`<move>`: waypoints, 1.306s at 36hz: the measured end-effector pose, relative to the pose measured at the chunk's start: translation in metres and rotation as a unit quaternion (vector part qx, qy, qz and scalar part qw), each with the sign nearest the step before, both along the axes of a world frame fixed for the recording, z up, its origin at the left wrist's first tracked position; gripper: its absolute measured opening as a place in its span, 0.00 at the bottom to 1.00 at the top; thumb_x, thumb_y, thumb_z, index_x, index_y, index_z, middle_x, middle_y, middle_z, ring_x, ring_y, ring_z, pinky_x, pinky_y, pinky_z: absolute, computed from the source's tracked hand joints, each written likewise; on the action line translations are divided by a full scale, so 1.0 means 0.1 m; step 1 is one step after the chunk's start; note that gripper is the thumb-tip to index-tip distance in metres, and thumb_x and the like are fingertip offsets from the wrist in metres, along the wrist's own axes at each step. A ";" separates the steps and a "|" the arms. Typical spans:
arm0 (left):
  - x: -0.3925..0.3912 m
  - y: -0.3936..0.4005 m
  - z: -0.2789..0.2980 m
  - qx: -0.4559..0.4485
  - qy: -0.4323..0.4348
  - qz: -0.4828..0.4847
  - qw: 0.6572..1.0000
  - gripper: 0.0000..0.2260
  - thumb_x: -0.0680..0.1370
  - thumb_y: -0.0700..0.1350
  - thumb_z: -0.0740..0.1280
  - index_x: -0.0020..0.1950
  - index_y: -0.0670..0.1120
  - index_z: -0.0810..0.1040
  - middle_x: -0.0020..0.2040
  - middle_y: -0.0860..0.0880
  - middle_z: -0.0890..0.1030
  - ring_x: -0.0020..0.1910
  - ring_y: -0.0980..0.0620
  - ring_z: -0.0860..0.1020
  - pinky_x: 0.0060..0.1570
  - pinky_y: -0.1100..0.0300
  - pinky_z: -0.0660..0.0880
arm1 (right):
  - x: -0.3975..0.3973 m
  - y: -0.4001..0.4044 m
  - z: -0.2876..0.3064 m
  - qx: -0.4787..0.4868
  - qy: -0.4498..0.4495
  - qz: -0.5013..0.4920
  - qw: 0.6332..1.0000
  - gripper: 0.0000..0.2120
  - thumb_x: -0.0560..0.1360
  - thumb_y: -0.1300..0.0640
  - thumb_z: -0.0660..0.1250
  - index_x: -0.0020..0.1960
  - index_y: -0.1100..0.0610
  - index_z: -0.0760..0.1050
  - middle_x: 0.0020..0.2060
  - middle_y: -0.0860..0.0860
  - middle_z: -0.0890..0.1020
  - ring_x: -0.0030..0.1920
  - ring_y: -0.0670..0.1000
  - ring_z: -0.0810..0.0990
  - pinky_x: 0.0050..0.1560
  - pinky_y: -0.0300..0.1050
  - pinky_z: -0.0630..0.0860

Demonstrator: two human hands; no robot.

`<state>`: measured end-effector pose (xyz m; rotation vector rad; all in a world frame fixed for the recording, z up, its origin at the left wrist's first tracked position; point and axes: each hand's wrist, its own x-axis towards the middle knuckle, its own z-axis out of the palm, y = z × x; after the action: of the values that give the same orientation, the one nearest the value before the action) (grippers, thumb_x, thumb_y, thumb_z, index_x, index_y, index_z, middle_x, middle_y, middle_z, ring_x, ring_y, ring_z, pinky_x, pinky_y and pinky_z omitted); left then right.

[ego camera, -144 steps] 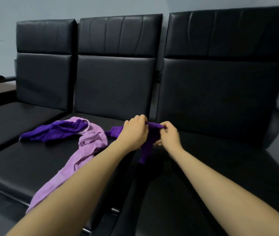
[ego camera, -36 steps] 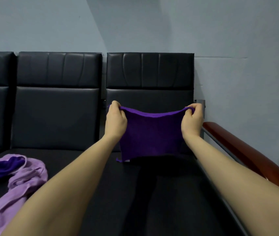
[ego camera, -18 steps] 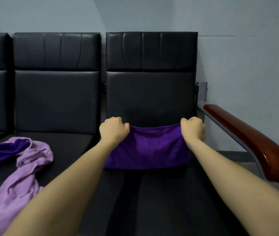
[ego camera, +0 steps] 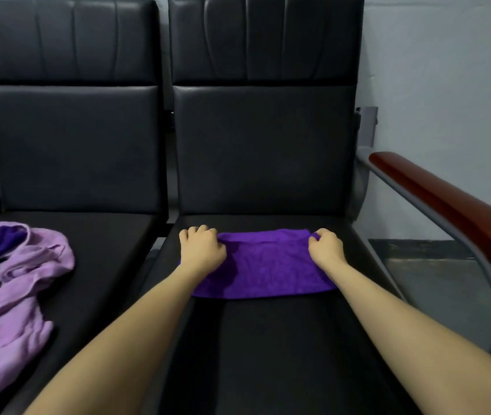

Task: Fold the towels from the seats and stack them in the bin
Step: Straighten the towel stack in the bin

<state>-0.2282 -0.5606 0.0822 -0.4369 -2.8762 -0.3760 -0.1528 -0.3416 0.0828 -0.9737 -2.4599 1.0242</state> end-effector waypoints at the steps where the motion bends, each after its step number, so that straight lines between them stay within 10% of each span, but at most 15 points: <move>1: -0.02 0.00 -0.03 0.051 0.003 0.001 0.999 0.10 0.76 0.46 0.60 0.48 0.43 0.78 0.48 0.47 0.79 0.54 0.45 0.73 0.62 0.53 0.59 | -0.02 0.00 -0.05 0.010 0.012 0.004 1.000 0.11 0.81 0.58 0.58 0.60 0.59 0.73 0.54 0.56 0.78 0.49 0.52 0.77 0.50 0.47 0.75; 8: -0.10 -0.02 0.06 0.333 -0.010 -0.017 0.943 0.07 0.73 0.44 0.66 0.35 0.45 0.73 0.30 0.51 0.76 0.35 0.49 0.76 0.37 0.58 0.70 | -0.08 -0.03 -0.03 0.071 0.111 -0.056 0.990 0.12 0.83 0.55 0.52 0.60 0.59 0.70 0.52 0.57 0.79 0.48 0.55 0.77 0.43 0.44 0.66; 16: -0.31 -0.02 0.16 0.107 0.062 0.076 0.989 0.09 0.75 0.47 0.60 0.46 0.41 0.74 0.48 0.43 0.77 0.48 0.40 0.76 0.41 0.56 0.65 | -0.32 -0.05 0.06 0.123 0.093 -0.042 0.987 0.12 0.83 0.56 0.52 0.59 0.60 0.69 0.50 0.56 0.79 0.42 0.51 0.72 0.42 0.45 0.65; 28: -0.34 0.03 -0.19 -0.002 -0.001 0.119 0.993 0.29 0.78 0.52 0.60 0.73 0.38 0.57 0.67 0.39 0.64 0.65 0.39 0.66 0.62 0.48 0.63 | -0.41 -0.17 -0.25 0.252 0.039 0.158 0.954 0.21 0.80 0.51 0.59 0.71 0.53 0.63 0.67 0.52 0.65 0.66 0.55 0.66 0.65 0.50 0.61; 35: -0.08 -0.01 -0.22 -0.014 -0.058 0.184 0.981 0.26 0.77 0.53 0.63 0.67 0.37 0.63 0.65 0.40 0.68 0.65 0.42 0.67 0.62 0.50 0.64 | -0.27 -0.23 -0.30 0.240 -0.039 0.386 0.890 0.22 0.81 0.44 0.55 0.74 0.44 0.61 0.73 0.44 0.63 0.73 0.47 0.60 0.72 0.48 0.56; 47: 0.10 -0.32 -0.24 -0.014 -0.092 0.149 0.984 0.22 0.80 0.58 0.59 0.61 0.40 0.70 0.60 0.42 0.77 0.62 0.41 0.74 0.62 0.50 0.63 | 0.03 -0.33 -0.29 0.285 -0.153 0.381 0.866 0.26 0.79 0.35 0.46 0.76 0.38 0.51 0.77 0.44 0.53 0.77 0.49 0.49 0.74 0.51 0.45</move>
<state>-0.2181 -0.5922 0.0583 0.0309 -3.0644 -0.3381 -0.1496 -0.3746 0.0534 0.0677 -3.2114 0.2272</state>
